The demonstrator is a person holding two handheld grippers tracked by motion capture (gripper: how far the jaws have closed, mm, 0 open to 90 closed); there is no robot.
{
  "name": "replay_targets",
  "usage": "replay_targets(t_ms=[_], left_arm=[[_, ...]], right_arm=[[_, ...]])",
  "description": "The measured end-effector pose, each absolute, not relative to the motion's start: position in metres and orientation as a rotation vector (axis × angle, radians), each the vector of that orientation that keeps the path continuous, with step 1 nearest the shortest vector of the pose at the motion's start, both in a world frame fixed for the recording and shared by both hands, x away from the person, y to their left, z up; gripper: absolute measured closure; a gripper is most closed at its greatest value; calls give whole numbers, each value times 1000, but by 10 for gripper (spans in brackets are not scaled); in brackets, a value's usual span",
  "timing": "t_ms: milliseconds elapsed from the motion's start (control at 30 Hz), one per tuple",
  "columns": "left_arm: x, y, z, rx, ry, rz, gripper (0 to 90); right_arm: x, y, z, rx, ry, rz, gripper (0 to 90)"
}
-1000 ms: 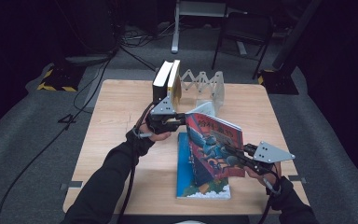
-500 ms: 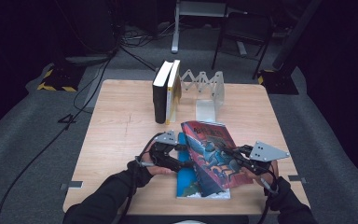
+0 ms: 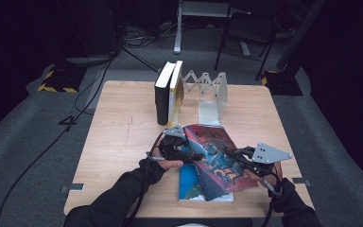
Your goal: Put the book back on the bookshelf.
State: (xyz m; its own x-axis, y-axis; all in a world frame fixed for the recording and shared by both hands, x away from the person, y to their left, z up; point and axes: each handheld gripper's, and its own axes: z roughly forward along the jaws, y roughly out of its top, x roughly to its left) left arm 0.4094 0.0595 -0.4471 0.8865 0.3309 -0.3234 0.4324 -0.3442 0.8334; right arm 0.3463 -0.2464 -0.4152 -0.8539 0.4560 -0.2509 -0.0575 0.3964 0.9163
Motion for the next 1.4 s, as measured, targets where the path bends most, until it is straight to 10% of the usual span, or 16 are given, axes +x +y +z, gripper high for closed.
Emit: replay_targets(t_ms=[700, 1167, 1400], left_arm=[[377, 66, -366, 1903, 245, 314, 683], [358, 72, -377, 1855, 209, 283, 718], [357, 73, -392, 1866, 219, 269, 713]], right_arm=[[341, -257, -397, 307, 2082, 1530, 774], [349, -285, -412, 608, 2065, 1477, 388], [358, -273, -422, 585, 2155, 1484, 374]])
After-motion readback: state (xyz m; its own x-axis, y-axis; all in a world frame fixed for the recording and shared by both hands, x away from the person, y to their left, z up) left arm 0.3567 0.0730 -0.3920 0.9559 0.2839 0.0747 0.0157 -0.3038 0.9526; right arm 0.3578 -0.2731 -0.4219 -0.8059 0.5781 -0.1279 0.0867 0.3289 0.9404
